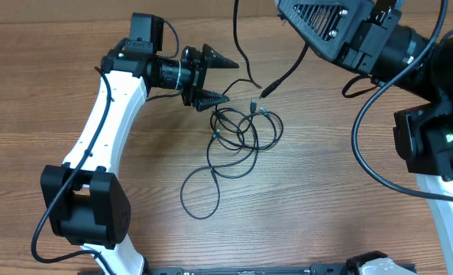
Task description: Untangle cables
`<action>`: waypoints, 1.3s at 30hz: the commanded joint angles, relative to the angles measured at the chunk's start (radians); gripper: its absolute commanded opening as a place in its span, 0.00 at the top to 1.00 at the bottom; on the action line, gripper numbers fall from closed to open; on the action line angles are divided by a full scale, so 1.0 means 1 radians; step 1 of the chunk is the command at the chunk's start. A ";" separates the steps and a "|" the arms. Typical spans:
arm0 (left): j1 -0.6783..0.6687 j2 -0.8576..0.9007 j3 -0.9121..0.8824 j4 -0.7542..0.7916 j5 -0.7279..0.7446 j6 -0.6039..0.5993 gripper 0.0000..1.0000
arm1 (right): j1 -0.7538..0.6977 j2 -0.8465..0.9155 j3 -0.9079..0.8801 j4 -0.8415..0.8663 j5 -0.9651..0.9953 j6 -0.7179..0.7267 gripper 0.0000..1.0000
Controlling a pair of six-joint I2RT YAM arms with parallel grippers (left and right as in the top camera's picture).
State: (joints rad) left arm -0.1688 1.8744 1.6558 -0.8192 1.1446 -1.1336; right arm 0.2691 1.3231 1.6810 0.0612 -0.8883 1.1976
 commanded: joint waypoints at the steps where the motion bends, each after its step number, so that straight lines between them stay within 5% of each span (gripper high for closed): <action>1: -0.051 0.004 0.012 -0.008 -0.059 0.026 0.23 | 0.005 -0.009 0.016 0.006 0.019 0.000 0.96; 4: -0.085 0.004 0.012 -0.022 -0.190 -0.006 0.28 | 0.005 -0.009 0.016 0.005 0.019 0.000 0.96; 9: -0.115 0.004 0.012 -0.009 -0.294 -0.114 0.18 | 0.005 -0.009 0.016 0.004 0.010 0.000 0.96; 14: -0.115 0.004 0.012 -0.006 -0.409 -0.135 0.26 | 0.005 -0.008 0.016 -0.050 0.010 -0.001 0.96; 21: -0.128 0.005 0.012 0.026 -0.430 -0.139 0.47 | 0.005 0.000 0.015 -0.067 0.011 -0.001 0.96; 33: -0.159 0.005 0.012 0.049 -0.427 -0.251 0.43 | 0.005 0.001 0.016 -0.014 0.008 0.011 0.96; 39: -0.159 0.005 0.012 0.050 -0.427 -0.251 0.60 | 0.005 0.001 0.016 -0.014 0.003 0.010 0.96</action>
State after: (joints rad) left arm -0.3214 1.8744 1.6558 -0.7704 0.7277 -1.3689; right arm 0.2691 1.3243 1.6810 0.0406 -0.8848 1.2053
